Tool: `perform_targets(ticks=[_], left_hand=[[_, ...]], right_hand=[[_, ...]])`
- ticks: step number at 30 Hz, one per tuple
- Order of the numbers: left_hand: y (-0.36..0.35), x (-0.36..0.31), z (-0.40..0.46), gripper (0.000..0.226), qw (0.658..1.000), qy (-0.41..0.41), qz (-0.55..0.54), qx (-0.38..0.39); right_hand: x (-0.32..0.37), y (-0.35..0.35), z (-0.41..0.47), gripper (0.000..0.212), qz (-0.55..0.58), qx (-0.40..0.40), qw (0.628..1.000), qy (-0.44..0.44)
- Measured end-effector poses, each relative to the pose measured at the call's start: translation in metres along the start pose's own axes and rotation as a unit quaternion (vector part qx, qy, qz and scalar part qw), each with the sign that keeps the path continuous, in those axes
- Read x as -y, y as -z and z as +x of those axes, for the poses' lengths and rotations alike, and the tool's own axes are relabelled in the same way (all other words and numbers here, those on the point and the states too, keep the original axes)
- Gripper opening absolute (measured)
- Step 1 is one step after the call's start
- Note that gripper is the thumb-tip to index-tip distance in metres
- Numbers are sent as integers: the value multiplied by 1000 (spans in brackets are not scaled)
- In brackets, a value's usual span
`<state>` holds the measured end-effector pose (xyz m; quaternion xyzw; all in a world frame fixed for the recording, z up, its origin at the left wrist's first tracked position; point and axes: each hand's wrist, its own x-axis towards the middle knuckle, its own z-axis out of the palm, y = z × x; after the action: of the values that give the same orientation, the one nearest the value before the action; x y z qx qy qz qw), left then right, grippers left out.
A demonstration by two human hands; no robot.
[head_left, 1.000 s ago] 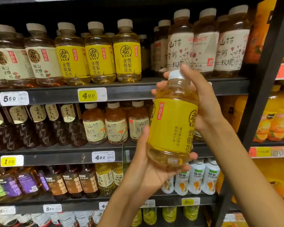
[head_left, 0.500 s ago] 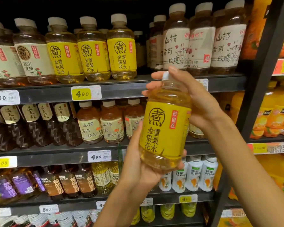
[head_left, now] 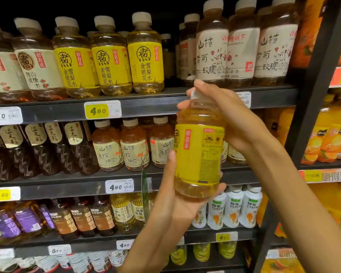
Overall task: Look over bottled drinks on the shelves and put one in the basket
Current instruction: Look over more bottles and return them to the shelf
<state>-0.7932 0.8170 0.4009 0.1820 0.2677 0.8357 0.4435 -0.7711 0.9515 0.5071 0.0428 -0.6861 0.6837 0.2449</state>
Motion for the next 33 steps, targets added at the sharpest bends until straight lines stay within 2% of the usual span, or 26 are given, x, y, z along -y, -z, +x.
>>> perform_targets(ticks=[2, 4, 6, 7, 10, 14, 17, 21, 23, 26, 30, 33], left_hand=[[1, -2, -2, 63, 998, 42, -35, 25], [2, -3, -4, 69, 997, 54, -1, 49], [4, -2, -1, 76, 997, 44, 52, 35], [7, -2, 1, 77, 996, 26, 85, 17], [5, -8, 3, 59, 983, -56, 175, 1], [-1, -7, -6, 67, 959, -82, 270, -5], [-3, -5, -8, 60, 969, -78, 234, 9], [-9, -9, -9, 98, 992, 25, 90, 80], [-9, -8, -11, 104, 992, 62, 51, 98], [-3, -6, -9, 95, 994, 55, 59, 80], [3, -8, -4, 68, 974, -34, 223, 4], [6, -7, -8, 57, 965, -56, 255, -9]], right_hand=[[-6, -1, -2, 52, 56, 23, 998, -18], [-14, -2, -4, 45, 113, 41, 992, -24], [-16, -1, -5, 31, 142, 42, 989, -15], [-14, -1, -5, 27, 140, 34, 989, -12], [-11, -1, -5, 21, 105, -2, 994, -4], [-9, -2, -5, 20, 71, -42, 996, -26], [-8, 1, -7, 27, 74, -30, 995, -52], [-14, 1, -7, 52, 180, 0, 980, -86], [-16, 1, -7, 43, 208, 11, 973, -98], [-16, 2, -8, 31, 202, -12, 975, -91], [-11, 1, -8, 22, 111, -63, 991, -47], [-9, -4, -8, 18, 71, -81, 994, -17]])
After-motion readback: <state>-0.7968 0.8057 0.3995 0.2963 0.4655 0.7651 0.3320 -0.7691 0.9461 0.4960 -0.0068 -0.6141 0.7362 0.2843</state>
